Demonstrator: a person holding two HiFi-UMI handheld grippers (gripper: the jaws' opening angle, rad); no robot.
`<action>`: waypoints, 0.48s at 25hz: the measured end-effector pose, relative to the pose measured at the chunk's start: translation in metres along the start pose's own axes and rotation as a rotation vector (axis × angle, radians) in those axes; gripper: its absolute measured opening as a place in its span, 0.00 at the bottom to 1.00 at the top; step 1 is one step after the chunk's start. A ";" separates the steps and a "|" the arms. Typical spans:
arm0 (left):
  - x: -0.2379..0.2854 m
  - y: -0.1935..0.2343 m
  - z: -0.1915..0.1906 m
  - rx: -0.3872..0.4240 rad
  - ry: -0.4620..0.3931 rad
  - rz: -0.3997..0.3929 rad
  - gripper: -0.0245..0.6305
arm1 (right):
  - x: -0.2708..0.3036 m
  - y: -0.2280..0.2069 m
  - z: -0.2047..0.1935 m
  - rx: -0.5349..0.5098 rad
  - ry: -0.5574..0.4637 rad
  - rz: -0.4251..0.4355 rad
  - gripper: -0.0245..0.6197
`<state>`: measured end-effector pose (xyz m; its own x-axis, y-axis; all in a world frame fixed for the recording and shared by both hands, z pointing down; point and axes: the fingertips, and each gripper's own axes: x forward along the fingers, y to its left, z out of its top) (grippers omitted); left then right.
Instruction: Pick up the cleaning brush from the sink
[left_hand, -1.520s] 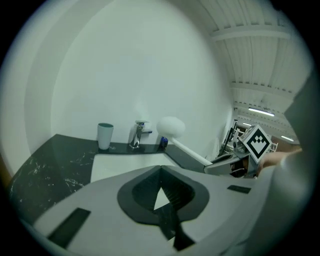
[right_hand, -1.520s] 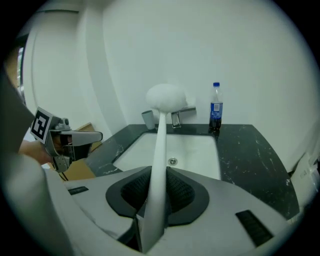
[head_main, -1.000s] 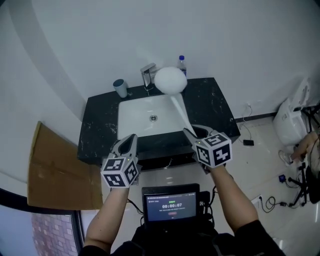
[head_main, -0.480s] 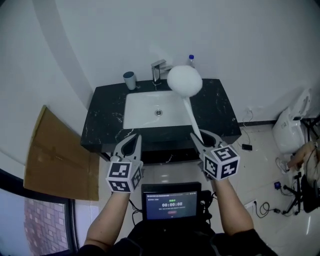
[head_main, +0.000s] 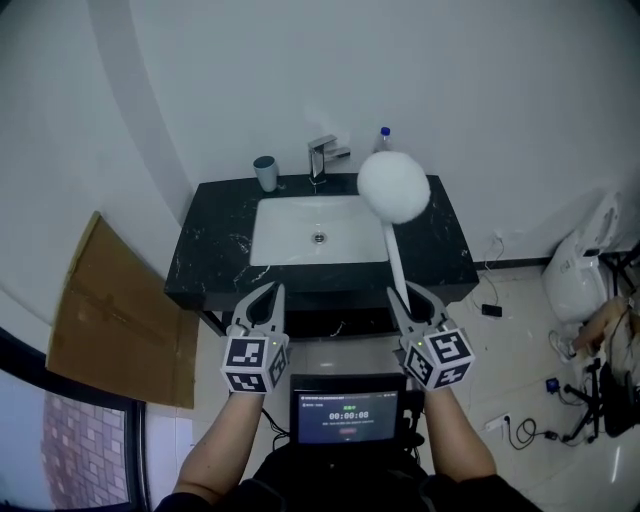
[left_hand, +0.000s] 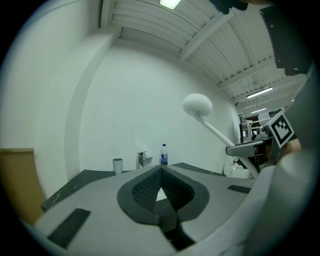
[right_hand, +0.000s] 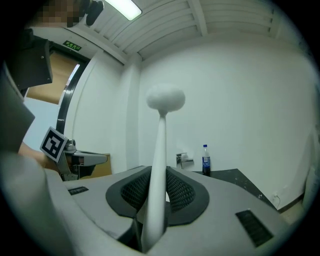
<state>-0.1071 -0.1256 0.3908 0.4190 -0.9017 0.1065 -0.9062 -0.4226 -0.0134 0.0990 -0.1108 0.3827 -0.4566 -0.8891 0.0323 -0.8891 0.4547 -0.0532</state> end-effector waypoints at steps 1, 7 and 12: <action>-0.001 -0.001 -0.001 -0.005 -0.002 0.009 0.06 | -0.005 -0.001 0.001 0.003 -0.016 -0.008 0.15; -0.008 -0.004 0.000 -0.023 -0.007 0.027 0.06 | -0.015 0.001 -0.002 -0.038 -0.041 -0.020 0.15; -0.012 -0.005 -0.004 -0.024 -0.001 0.031 0.06 | -0.014 0.009 0.005 -0.038 -0.061 -0.013 0.15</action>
<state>-0.1084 -0.1124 0.3935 0.3902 -0.9146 0.1055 -0.9201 -0.3917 0.0071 0.0975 -0.0947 0.3764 -0.4430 -0.8961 -0.0277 -0.8962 0.4435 -0.0150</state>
